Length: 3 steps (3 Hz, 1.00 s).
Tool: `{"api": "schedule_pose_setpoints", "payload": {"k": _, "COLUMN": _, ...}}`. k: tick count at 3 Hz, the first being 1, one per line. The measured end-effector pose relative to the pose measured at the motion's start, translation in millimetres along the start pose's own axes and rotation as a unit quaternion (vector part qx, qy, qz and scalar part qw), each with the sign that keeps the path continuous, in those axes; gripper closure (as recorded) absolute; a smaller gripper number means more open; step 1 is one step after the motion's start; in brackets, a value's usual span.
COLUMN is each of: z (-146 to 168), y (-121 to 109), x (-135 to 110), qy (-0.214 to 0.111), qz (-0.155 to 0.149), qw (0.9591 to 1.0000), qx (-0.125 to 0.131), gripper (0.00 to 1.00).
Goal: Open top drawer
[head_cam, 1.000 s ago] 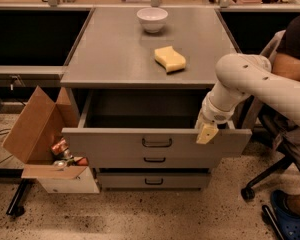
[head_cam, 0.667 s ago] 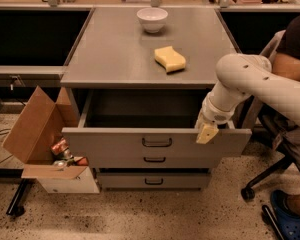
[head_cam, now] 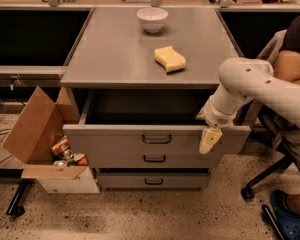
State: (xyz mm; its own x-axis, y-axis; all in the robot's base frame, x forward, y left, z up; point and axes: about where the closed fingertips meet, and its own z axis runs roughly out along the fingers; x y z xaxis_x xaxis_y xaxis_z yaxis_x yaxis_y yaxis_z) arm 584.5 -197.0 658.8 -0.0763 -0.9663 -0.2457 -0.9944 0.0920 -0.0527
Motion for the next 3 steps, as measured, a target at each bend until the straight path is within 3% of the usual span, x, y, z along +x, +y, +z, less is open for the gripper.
{"api": "schedule_pose_setpoints", "payload": {"k": 1, "z": 13.8, "y": 12.5, "x": 5.1, "qy": 0.000, "qz": -0.010, "qw": 0.9997, "qx": -0.022, "gripper": 0.00}}
{"api": "schedule_pose_setpoints", "payload": {"k": 2, "z": 13.0, "y": 34.3, "x": 6.3, "qy": 0.022, "qz": -0.015, "qw": 0.9982, "qx": -0.053, "gripper": 0.00}}
{"api": "schedule_pose_setpoints", "payload": {"k": 3, "z": 4.4, "y": 50.8, "x": 5.9, "qy": 0.040, "qz": -0.019, "qw": 0.9967, "qx": -0.068, "gripper": 0.00}}
